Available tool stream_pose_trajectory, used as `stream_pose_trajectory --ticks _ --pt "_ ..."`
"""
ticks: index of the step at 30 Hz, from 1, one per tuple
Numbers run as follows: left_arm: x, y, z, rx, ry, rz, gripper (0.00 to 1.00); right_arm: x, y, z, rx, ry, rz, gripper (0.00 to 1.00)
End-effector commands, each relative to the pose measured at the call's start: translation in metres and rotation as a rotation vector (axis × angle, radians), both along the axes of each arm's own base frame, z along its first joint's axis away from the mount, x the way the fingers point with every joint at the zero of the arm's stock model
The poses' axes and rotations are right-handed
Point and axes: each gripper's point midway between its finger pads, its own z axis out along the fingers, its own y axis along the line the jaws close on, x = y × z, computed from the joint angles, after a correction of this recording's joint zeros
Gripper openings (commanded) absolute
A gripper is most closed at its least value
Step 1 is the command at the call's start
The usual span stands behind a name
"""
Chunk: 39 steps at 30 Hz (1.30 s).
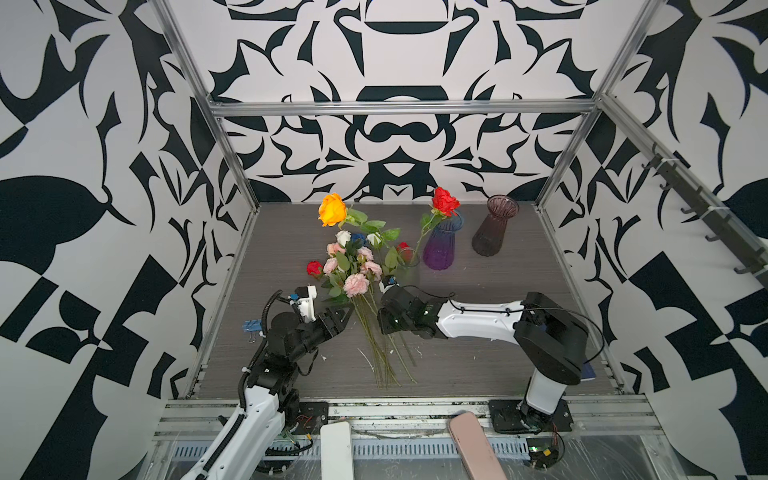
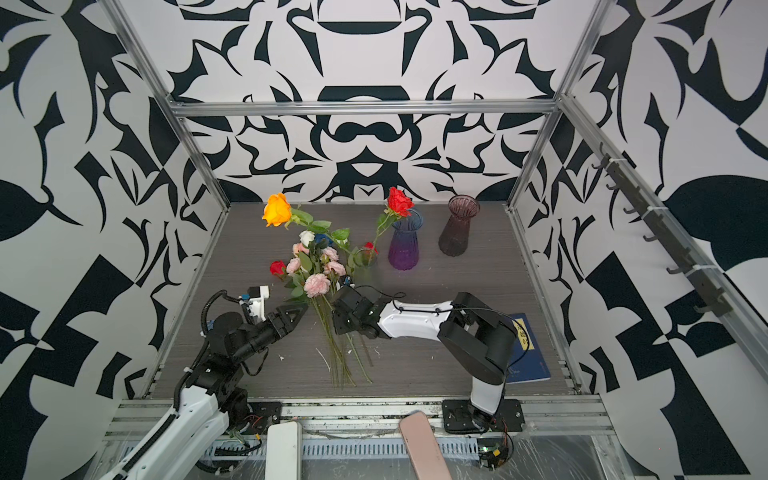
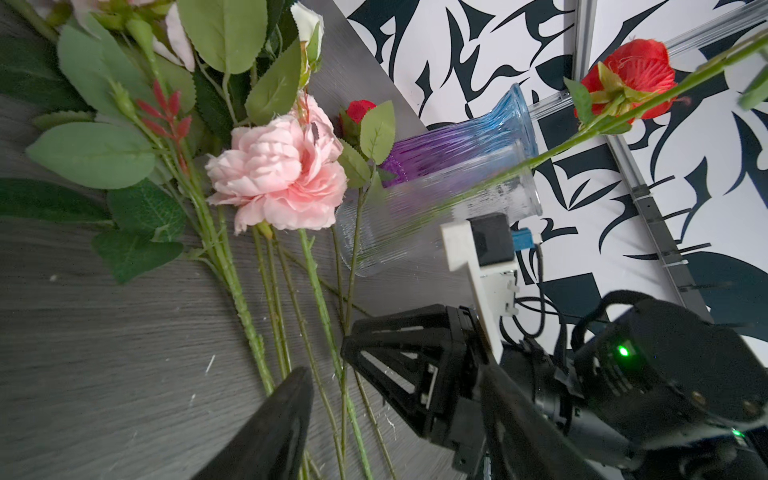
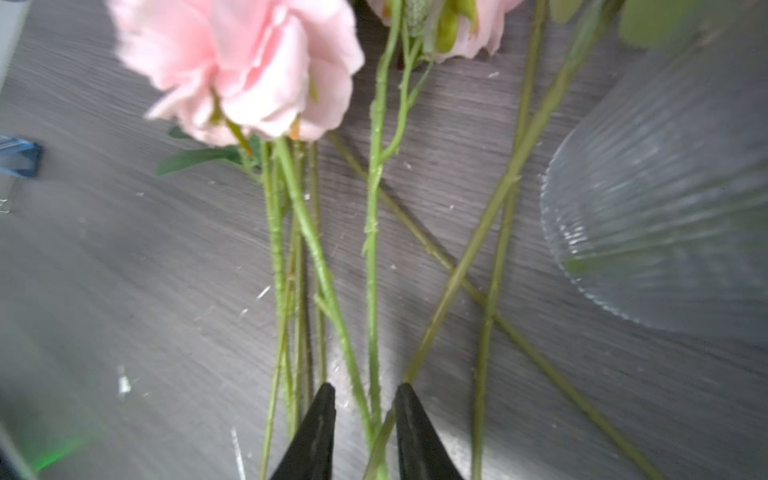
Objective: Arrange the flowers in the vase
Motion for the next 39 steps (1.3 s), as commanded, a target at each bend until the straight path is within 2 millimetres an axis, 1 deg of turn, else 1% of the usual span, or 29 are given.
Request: stream_pose_trajectory --ticks 1,3,6,10,14,16,17,18,20,22,24,28,31,32,35,39 --pt "-0.003 0.0 -0.004 0.002 -0.008 -0.009 0.68 0.01 -0.01 0.011 -0.048 -0.016 -0.072 0.27" --pt "-0.003 0.0 -0.004 0.006 -0.012 -0.008 0.69 0.014 -0.018 0.009 -0.076 -0.031 -0.112 0.27" --pt "-0.003 0.0 -0.004 0.008 -0.014 -0.009 0.69 0.014 -0.02 0.005 -0.089 -0.017 -0.125 0.27" --pt "-0.003 0.0 -0.005 0.008 -0.012 -0.011 0.69 0.012 -0.013 -0.004 -0.093 0.013 -0.108 0.27" --pt "-0.003 0.0 -0.003 0.008 -0.018 -0.013 0.69 0.009 -0.004 -0.01 -0.09 0.046 -0.074 0.25" --pt "-0.003 0.0 -0.004 0.009 -0.018 -0.013 0.69 0.01 -0.001 -0.007 -0.088 0.045 -0.067 0.21" --pt "-0.003 0.0 -0.004 0.009 -0.019 -0.012 0.69 0.01 0.0 -0.005 -0.086 0.042 -0.064 0.17" --pt "-0.003 0.0 -0.003 0.008 -0.021 -0.011 0.69 0.011 0.0 -0.001 -0.086 0.037 -0.06 0.12" --pt "-0.004 0.001 -0.003 0.009 -0.022 -0.009 0.69 0.012 0.0 0.011 -0.091 0.015 -0.053 0.09" --pt "-0.004 0.001 -0.003 0.009 -0.022 -0.008 0.69 0.014 0.0 0.027 -0.105 -0.02 -0.046 0.08" --pt "-0.004 0.001 -0.003 0.01 -0.023 -0.006 0.69 0.016 -0.001 0.048 -0.13 -0.073 -0.034 0.08" --pt "-0.004 0.002 -0.002 0.009 -0.023 -0.004 0.69 0.01 0.006 0.084 -0.151 -0.139 0.03 0.07" --pt "-0.007 0.001 0.0 -0.01 0.001 -0.007 0.68 -0.007 0.021 0.098 -0.12 -0.125 0.142 0.06" --pt "-0.01 -0.001 0.005 -0.015 0.005 -0.025 0.69 -0.019 0.027 0.101 -0.102 -0.104 0.194 0.05" --pt "-0.023 -0.007 0.017 -0.072 0.028 -0.074 0.69 -0.047 0.032 0.112 -0.072 -0.095 0.274 0.03" --pt "-0.034 -0.011 0.041 -0.256 0.02 -0.098 0.58 -0.082 0.032 0.129 0.013 -0.069 0.332 0.0"
